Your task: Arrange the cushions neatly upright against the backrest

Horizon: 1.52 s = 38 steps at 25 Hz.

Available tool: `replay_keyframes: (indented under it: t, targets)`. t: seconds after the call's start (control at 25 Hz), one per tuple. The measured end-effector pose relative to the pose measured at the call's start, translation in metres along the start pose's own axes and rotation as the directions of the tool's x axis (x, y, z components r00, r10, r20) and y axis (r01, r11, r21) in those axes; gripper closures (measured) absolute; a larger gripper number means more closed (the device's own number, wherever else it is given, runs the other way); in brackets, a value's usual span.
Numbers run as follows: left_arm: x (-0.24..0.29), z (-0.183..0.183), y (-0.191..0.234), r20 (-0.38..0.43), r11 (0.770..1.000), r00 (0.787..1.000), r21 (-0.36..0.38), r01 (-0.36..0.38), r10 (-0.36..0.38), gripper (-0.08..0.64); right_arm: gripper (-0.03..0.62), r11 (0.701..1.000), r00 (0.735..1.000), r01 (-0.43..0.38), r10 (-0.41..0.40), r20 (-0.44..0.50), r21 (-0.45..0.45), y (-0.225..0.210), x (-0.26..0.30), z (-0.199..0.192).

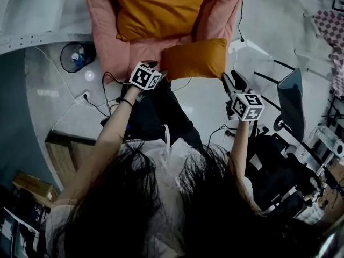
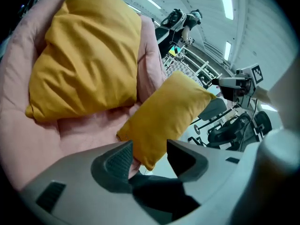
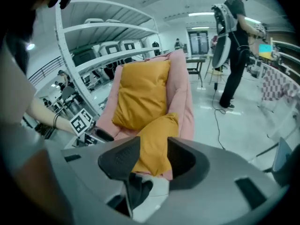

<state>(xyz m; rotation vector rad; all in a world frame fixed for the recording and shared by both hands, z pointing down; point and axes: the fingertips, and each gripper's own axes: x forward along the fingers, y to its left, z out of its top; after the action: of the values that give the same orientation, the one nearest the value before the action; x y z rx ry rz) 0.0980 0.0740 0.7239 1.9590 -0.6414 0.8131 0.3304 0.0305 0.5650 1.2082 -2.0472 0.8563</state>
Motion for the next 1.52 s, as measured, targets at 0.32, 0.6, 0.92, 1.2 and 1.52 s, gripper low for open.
replay_keyframes:
  t: [0.32, 0.6, 0.92, 1.2, 1.52]
  targets:
    - [0.040, -0.072, -0.018, -0.111, 0.990, 0.994, -0.138, -0.019, 0.003, 0.307, 0.347, 0.950, 0.967, -0.175, 0.116, -0.226, -0.259, 0.004, 0.007, -0.049]
    - [0.072, -0.103, -0.014, -0.091, 0.970, 0.996, -0.241, -0.036, 0.014, 0.299, 0.348, 0.924, 0.974, -0.169, 0.103, -0.202, -0.342, 0.011, 0.031, -0.053]
    - [0.117, -0.128, -0.006, -0.090, 0.947, 0.996, -0.317, -0.045, 0.017, 0.299, 0.351, 0.927, 0.986, -0.129, 0.081, -0.147, -0.351, 0.005, 0.042, -0.051]
    - [0.133, -0.124, 0.000, -0.043, 0.923, 0.999, -0.384, -0.012, -0.005, 0.302, 0.381, 0.942, 0.990, -0.111, 0.076, -0.119, -0.315, 0.003, 0.048, -0.050]
    - [0.125, -0.105, -0.001, -0.067, 0.979, 0.997, -0.203, -0.038, 0.025, 0.452, 0.457, 0.954, 0.991, -0.119, 0.096, -0.096, -0.275, 0.008, 0.049, -0.040]
